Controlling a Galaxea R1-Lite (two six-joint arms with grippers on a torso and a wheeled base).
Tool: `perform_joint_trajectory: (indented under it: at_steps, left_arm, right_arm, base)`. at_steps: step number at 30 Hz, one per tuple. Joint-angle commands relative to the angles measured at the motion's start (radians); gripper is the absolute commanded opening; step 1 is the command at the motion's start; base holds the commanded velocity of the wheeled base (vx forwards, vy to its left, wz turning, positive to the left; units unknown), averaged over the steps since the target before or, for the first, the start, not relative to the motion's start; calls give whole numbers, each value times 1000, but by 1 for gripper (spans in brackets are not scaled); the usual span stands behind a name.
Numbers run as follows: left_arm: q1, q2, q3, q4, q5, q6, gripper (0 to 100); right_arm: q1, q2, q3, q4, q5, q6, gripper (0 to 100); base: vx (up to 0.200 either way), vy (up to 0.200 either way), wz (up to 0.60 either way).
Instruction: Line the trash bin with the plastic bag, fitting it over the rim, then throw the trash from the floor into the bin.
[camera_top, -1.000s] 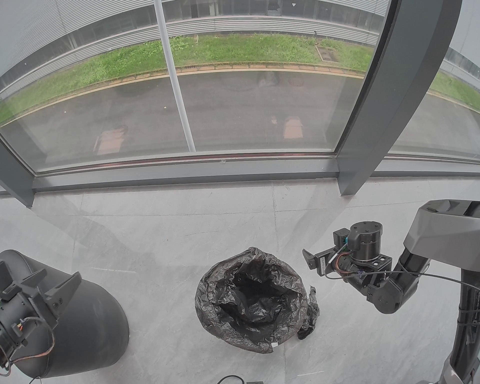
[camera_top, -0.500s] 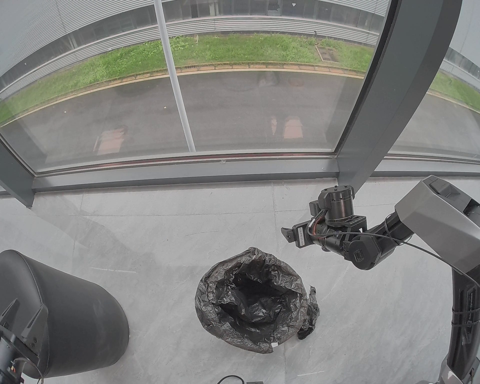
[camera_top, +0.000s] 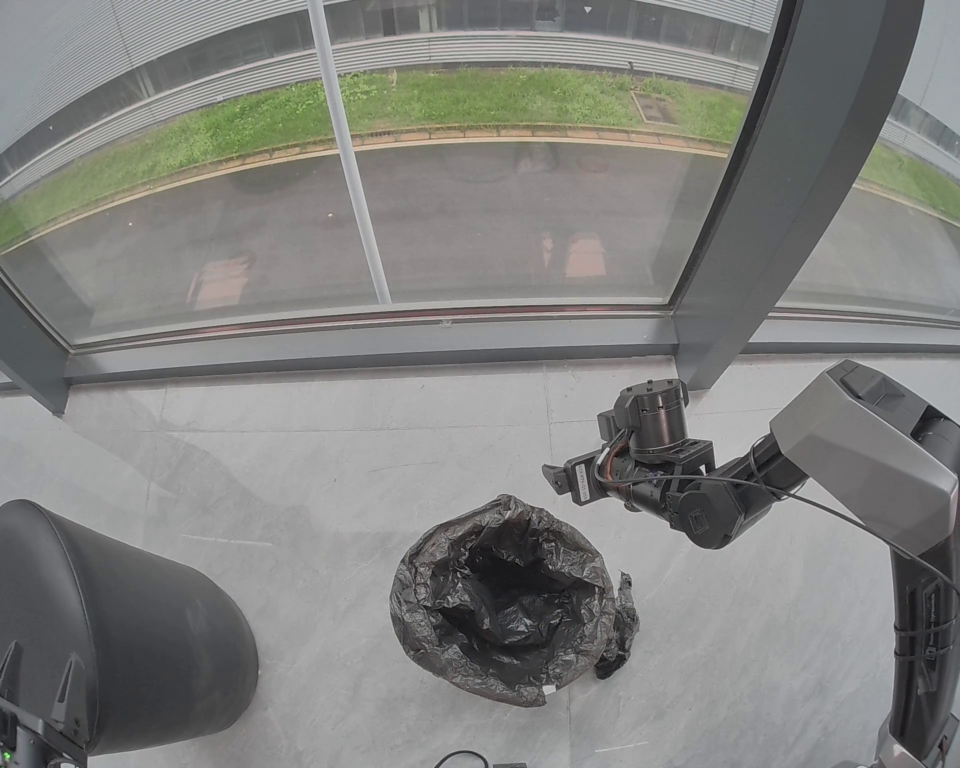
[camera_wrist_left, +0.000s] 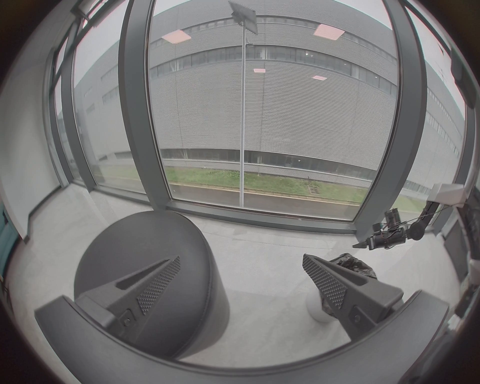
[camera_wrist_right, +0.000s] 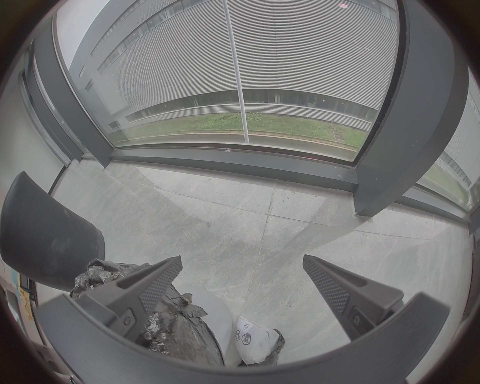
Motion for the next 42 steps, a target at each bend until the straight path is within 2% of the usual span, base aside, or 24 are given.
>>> perform_joint_trajectory:
  at_steps: [1,5,10,17,20,23,24,29,31,35,40,42]
  left_arm:
    - [56,-101,73,-17,19,81,100]
    - [53,-101,79,-40,19,88,100]
    - [53,-101,85,-50,-44,91,100]
    - [53,-101,91,-67,-44,100,100]
    - [53,-101,91,-69,-44,65,100]
    - [53,-101,90,-69,-42,45,100]
    - [53,-101,88,-66,-44,43,100]
    - [53,-101,91,-69,-47,51,100]
    - [53,-101,90,-66,-79,74,100]
    - [53,-100,100,-46,-219,129,100]
    - [53,-100,100,-43,-217,124,100]
    - [53,-100,100,-43,-216,115,100]
  right_arm:
    - [10,2,13,-30,-1,-2,100]
    - [18,2,32,-50,-1,-9,100]
    - [24,10,33,-50,-7,-10,100]
    - [24,15,35,-50,-18,-12,100]
    - [24,36,32,-50,-21,-13,100]
    - [23,53,29,-50,-38,-19,100]
    - [20,70,24,-50,-65,-36,100]
    - [14,99,-2,-48,-71,-47,100]
    - [7,113,-16,-45,-71,-56,100]
    - [-5,134,-42,-38,-74,-70,100]
    - [-23,134,-66,-7,-73,-85,100]
    - [-26,136,-83,47,-61,-88,100]
  base:
    - [0,0,0]
    - [0,0,0]
    - [0,0,0]
    - [0,0,0]
    - [0,0,0]
    - [0,0,0]
    - [0,0,0]
    - [0,0,0]
    - [0,0,0]
    - [0,0,0]
    - [0,0,0]
    - [0,0,0]
